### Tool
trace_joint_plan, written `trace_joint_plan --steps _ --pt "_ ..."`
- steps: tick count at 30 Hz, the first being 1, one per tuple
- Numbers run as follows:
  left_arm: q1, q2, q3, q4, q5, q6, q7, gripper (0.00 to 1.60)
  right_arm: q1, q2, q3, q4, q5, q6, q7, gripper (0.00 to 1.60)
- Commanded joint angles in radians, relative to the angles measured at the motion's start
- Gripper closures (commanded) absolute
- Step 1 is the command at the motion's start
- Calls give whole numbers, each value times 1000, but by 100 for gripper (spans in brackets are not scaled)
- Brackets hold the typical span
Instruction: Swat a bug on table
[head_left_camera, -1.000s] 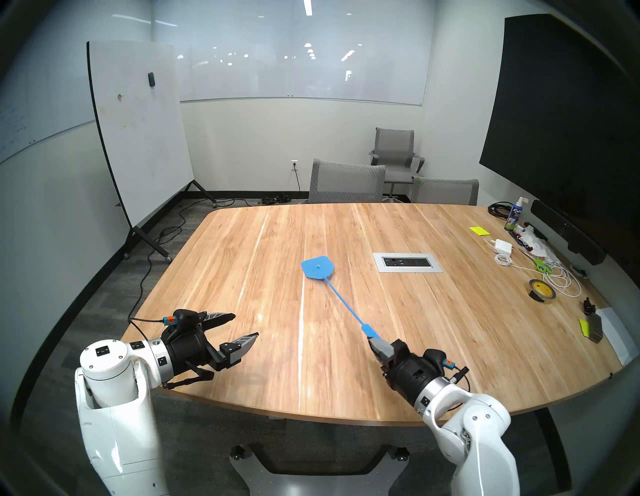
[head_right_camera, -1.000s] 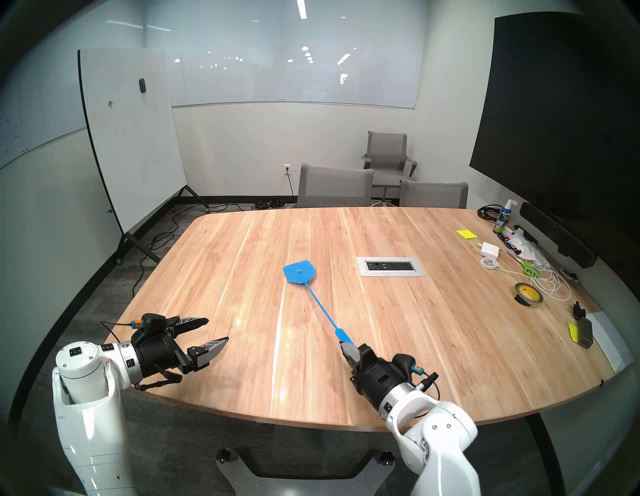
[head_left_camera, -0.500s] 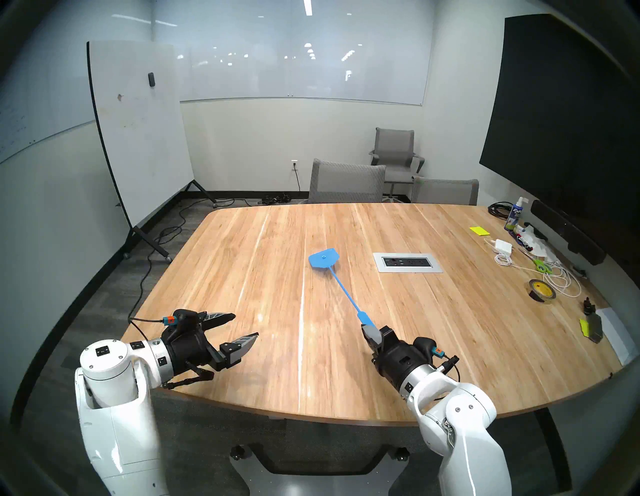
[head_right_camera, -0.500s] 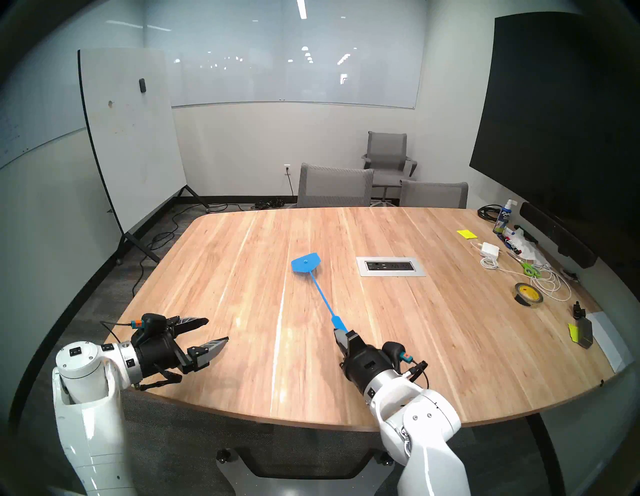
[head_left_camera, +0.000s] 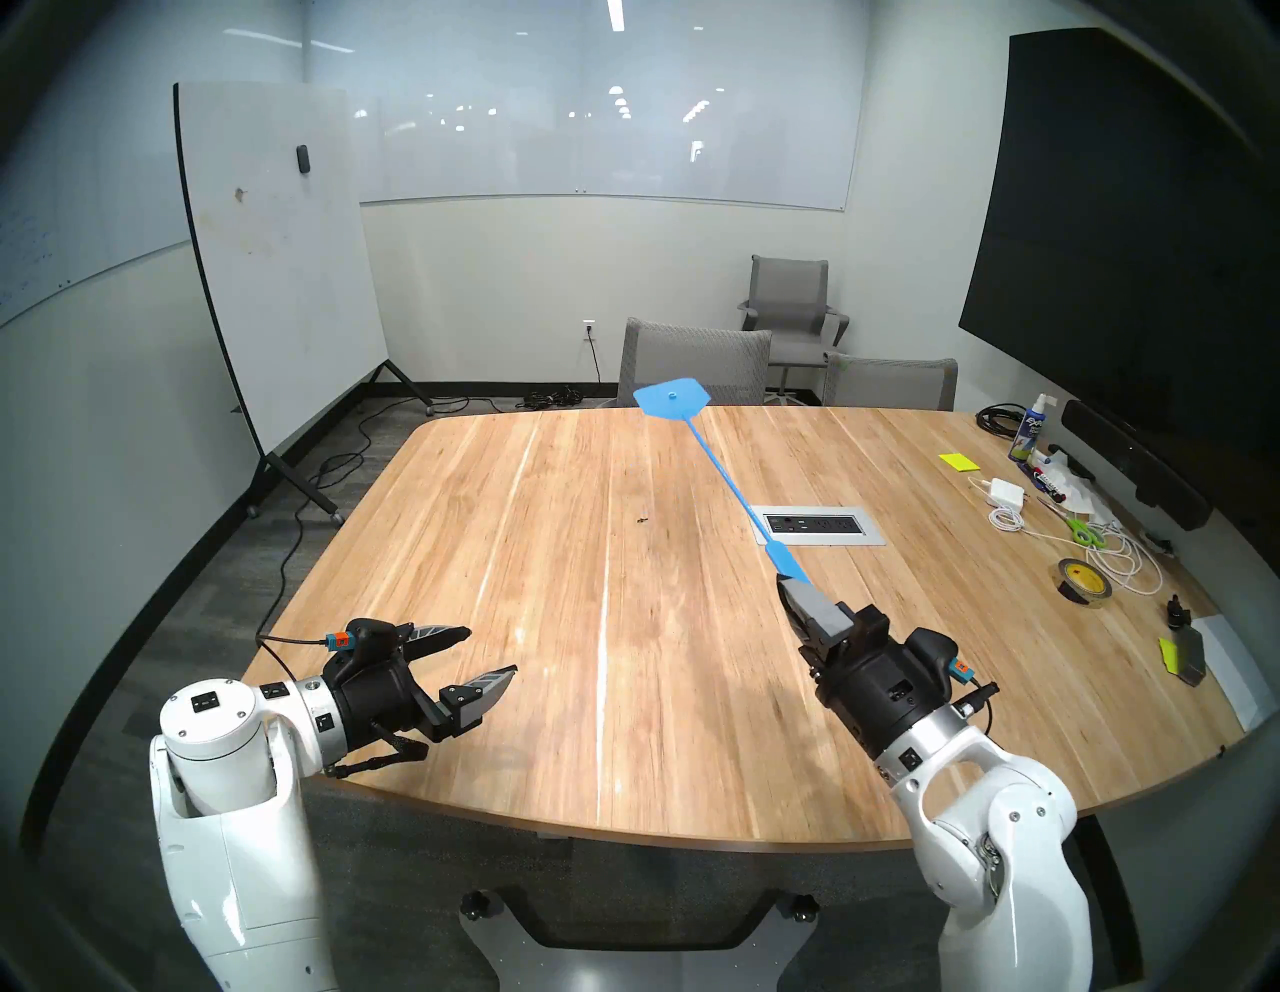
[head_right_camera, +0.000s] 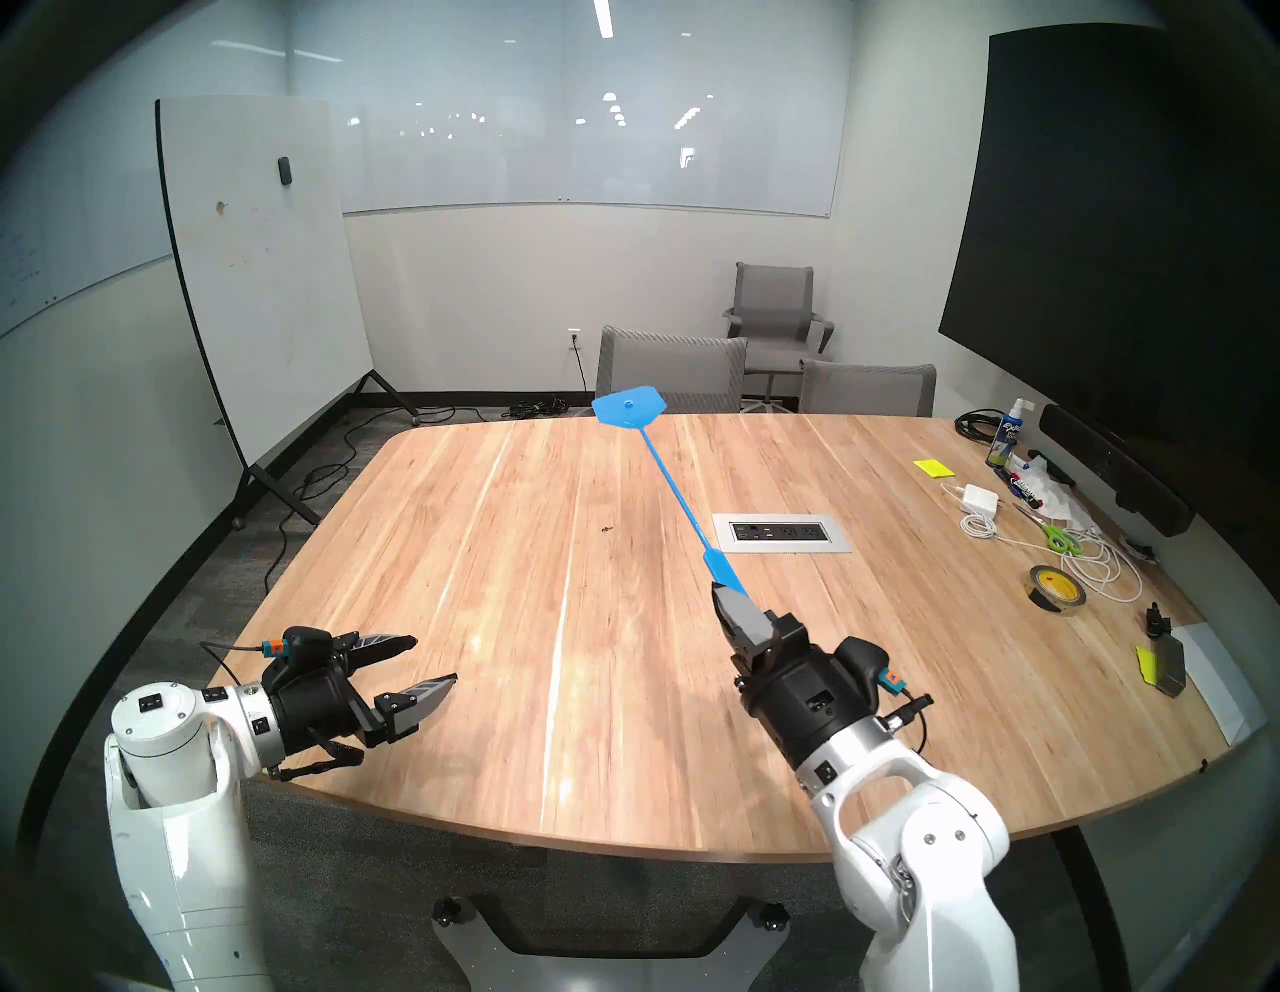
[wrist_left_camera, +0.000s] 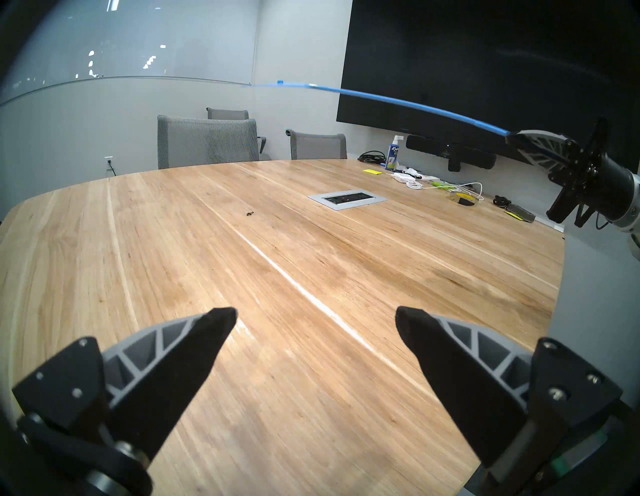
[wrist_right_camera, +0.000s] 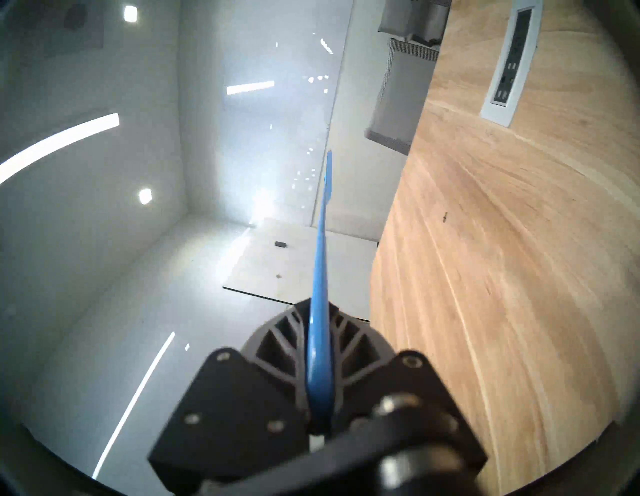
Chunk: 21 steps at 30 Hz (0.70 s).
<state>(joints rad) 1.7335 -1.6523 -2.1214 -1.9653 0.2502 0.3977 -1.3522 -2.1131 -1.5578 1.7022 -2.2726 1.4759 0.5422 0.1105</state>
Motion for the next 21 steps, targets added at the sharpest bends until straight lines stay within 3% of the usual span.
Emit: trace_joint_plan --steps 1,6,13,16,21 --pt "0 2 2 -14 -5 -1 0 0 -87 5 42 -98 81 35 112 160" --pt "1 2 2 -15 -6 0 2 0 -117 5 56 -92 82 45 195 160" --pt "2 2 3 -16 -7 0 3 0 -100 -3 7 -53 22 23 217 160" --pt "2 2 3 -16 -7 0 3 0 -77 -13 -20 -33 1 9 198 160" --pt "0 2 2 -13 -5 -1 0 0 7 -28 -81 60 -71 -9 63 160"
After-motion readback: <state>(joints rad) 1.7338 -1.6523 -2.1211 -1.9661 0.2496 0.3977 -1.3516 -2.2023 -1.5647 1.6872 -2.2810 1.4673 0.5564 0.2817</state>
